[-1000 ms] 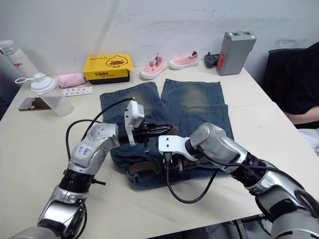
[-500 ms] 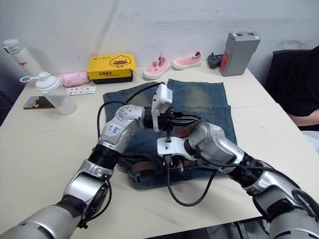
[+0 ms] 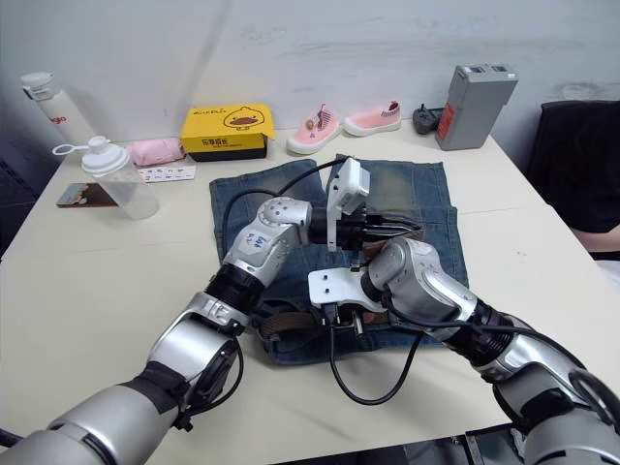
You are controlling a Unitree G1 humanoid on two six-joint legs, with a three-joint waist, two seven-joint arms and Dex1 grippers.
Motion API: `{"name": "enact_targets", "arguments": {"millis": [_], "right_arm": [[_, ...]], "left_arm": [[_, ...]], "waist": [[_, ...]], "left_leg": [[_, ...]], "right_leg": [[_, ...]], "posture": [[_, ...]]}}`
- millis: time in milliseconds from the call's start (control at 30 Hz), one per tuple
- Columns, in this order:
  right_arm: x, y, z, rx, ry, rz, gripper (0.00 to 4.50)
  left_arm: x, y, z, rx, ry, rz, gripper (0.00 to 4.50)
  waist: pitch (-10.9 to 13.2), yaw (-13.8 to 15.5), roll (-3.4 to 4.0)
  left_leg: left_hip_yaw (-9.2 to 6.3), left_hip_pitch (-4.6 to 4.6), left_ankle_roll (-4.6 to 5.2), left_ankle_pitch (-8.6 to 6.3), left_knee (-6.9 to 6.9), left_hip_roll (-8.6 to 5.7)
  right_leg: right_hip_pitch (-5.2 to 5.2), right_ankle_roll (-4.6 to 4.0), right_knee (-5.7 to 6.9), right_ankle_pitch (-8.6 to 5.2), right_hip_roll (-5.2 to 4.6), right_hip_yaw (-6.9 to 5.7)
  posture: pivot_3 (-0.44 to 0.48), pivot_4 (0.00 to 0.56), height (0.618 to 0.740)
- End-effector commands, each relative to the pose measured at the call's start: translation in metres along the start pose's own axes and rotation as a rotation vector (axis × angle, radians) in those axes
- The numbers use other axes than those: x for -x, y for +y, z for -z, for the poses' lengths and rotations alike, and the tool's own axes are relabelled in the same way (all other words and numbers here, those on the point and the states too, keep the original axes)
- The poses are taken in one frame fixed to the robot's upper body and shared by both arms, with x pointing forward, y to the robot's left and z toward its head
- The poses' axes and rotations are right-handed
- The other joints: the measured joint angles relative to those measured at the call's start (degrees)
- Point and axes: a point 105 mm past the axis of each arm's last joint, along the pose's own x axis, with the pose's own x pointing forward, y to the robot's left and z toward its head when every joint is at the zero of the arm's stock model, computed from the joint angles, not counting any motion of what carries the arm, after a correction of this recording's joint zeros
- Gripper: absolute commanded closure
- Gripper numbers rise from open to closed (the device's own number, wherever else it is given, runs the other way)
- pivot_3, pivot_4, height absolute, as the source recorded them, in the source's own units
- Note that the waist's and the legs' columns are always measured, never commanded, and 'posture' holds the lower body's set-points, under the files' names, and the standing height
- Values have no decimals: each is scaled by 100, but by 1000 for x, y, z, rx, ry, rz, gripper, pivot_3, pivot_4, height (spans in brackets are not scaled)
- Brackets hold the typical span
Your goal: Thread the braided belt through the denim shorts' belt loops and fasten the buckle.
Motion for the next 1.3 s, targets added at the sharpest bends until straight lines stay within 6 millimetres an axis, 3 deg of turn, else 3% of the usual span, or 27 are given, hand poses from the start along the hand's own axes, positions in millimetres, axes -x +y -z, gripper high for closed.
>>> {"name": "enact_targets", "arguments": {"millis": [33, 233, 333, 433, 533, 600, 667, 733, 933, 1167, 1300], "right_arm": [[-68, 72, 35, -114, 100, -338, 4447], [-71, 73, 37, -116, 106, -341, 4447], [-68, 67, 33, -154, 72, -306, 4447], [-59, 58, 31, -209, 10, -232, 4447], [-41, 43, 26, -302, -118, -71, 4447], [-30, 37, 24, -385, -185, 12, 4447], [-22, 32, 21, -431, -236, 71, 4447], [-11, 24, 20, -468, -274, 154, 4447], [14, 14, 19, -553, -349, 281, 4447], [35, 14, 10, -600, -418, 347, 4447], [63, 8, -6, -628, -538, 428, 3332]], "left_arm": [[-53, -39, -117, -304, -352, 166, 4431], [-58, -42, -110, -274, -352, 165, 4431], [-43, -30, -106, -270, -342, 91, 4431], [-3, -3, -97, -256, -310, -72, 4431], [74, 23, -57, -241, -162, -321, 4431], [108, 22, -31, -237, -52, -419, 4431], [124, 12, -14, -213, 2, -457, 4431], [138, -6, 9, -176, 69, -478, 4431], [145, -41, 33, -150, 156, -508, 4431], [148, -47, 38, -185, 218, -535, 4431], [150, -53, 43, -156, 229, -545, 4431]], "waist": [[1, 1, -1], [1, 18, -4], [1, 21, -5], [6, 5, -6], [11, -37, 3], [21, -92, 29], [32, -69, 55], [41, -14, 21], [52, 24, 31], [70, 13, 62], [77, 7, 68]], "left_leg": [[0, -1, 1, 0, 0, -2], [-8, -8, 9, 0, 9, -14], [-16, -10, 12, -1, 14, -17], [-20, -16, 12, -1, 17, -16], [-20, -15, 7, 1, 10, -7], [-15, -8, -4, 6, -19, 3], [-12, -5, -8, 9, -23, 4], [-21, -14, -12, 11, -23, 7], [-37, -25, -5, 6, -16, -8], [-42, -41, 0, 5, -24, -8], [-39, -45, 1, 6, -25, -7]], "right_leg": [[-1, 2, -4, 1, -3, 0], [4, 7, -6, 4, -17, -8], [10, 11, -10, 6, -21, -14], [9, 12, -9, 7, -21, -18], [5, 11, 2, 6, -15, -17], [-3, 6, 15, 4, -11, -11], [-9, 0, 15, 0, -7, -16], [-13, -2, 13, -1, -1, -20], [-10, -1, 2, 0, -21, -26], [-20, -6, -4, -2, -17, -34], [-25, -6, -6, -2, -14, -35]], "posture": [[0, 150, 739], [0, 150, 739], [0, 150, 739], [0, 150, 739], [0, 150, 739], [0, 150, 739], [0, 150, 739], [0, 150, 739], [0, 150, 739], [0, 150, 739], [0, 150, 739]]}}
